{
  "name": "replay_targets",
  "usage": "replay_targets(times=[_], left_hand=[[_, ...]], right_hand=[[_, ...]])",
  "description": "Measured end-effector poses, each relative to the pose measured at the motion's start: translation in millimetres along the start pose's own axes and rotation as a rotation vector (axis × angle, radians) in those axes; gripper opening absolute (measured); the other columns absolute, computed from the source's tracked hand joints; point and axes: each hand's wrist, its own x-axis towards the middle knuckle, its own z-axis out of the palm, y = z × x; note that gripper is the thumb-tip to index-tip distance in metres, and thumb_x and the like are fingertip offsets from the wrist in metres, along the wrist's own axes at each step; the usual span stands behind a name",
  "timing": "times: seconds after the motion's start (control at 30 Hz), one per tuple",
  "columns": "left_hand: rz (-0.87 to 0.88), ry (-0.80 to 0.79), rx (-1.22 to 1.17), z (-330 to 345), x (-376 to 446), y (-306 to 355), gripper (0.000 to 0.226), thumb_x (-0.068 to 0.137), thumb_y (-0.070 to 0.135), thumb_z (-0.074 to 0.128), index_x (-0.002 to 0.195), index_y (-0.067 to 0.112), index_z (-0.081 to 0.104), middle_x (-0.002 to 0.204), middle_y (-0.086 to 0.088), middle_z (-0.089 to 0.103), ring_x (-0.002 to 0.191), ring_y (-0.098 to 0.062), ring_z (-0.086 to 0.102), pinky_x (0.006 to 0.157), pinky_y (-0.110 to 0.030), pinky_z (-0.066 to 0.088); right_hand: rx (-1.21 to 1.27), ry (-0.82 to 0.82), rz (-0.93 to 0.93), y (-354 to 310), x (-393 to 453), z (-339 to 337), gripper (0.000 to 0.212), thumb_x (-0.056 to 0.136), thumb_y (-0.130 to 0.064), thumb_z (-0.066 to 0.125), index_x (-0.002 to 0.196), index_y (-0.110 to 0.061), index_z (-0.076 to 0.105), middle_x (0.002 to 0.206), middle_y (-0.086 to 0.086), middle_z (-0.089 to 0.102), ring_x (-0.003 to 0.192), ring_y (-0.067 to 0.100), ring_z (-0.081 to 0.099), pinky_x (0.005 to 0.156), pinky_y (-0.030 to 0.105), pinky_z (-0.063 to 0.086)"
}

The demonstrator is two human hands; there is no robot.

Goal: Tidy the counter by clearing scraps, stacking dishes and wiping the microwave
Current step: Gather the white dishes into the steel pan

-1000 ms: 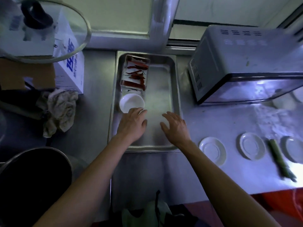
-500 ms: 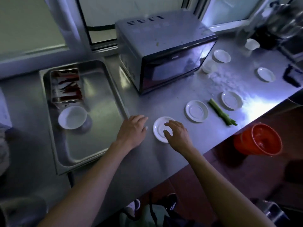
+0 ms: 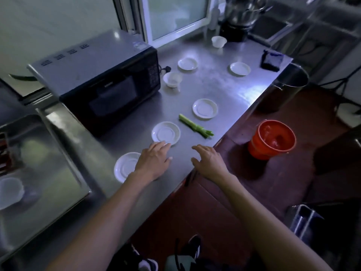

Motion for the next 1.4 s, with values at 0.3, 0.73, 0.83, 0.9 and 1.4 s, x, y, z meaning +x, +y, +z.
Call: replay_targets(times=[0.3,0.73,0.83,0.9,1.4], left_hand=[[0.1,-0.032,0.032,10,63,96,0.059,0.098,0.042,0.049,0.152,0.025,0.034,0.158,0.002,0.034,0.142,-0.02,0.029,0.108,-0.043,0.035],[0.084,-0.041,-0.085,32,184,115,0.057,0.097,0.04,0.05,0.15,0.023,0.037,0.157,0.0,0.035,0.144,-0.021,0.029,0.112,-0.044,0.034],[0.046,-0.022,-0.127,31,223,109,0.056,0.097,0.039,0.05,0.149,0.023,0.038,0.156,0.0,0.036,0.142,-0.021,0.031,0.111,-0.044,0.034],[0.025,-0.012,-0.137,26,248,105,0.054,0.096,0.039,0.05,0.147,0.023,0.041,0.155,0.001,0.038,0.14,-0.022,0.032,0.109,-0.045,0.036],[-0.143,0.016,-0.134,3,374,45,0.058,0.095,0.04,0.053,0.149,0.022,0.039,0.155,0.0,0.038,0.14,-0.023,0.032,0.11,-0.045,0.035]], right_hand=[[-0.001,0.051,0.105,85,-7,-58,0.051,0.093,-0.038,0.055,0.142,-0.028,0.047,0.144,-0.009,0.05,0.136,0.022,0.041,0.101,0.044,0.042],[-0.047,0.017,0.106,144,88,-87,0.051,0.095,-0.035,0.055,0.144,-0.026,0.046,0.146,-0.006,0.049,0.137,0.023,0.04,0.106,0.046,0.04],[-0.083,-0.017,0.066,150,134,-97,0.051,0.097,-0.035,0.054,0.146,-0.025,0.045,0.149,-0.005,0.048,0.137,0.023,0.04,0.108,0.046,0.039],[-0.113,-0.042,0.046,150,162,-106,0.052,0.098,-0.037,0.053,0.147,-0.026,0.043,0.15,-0.004,0.046,0.138,0.023,0.039,0.108,0.046,0.039],[-0.127,-0.125,-0.107,152,332,-129,0.052,0.1,-0.039,0.052,0.149,-0.027,0.04,0.154,-0.005,0.042,0.142,0.023,0.034,0.109,0.042,0.032]])
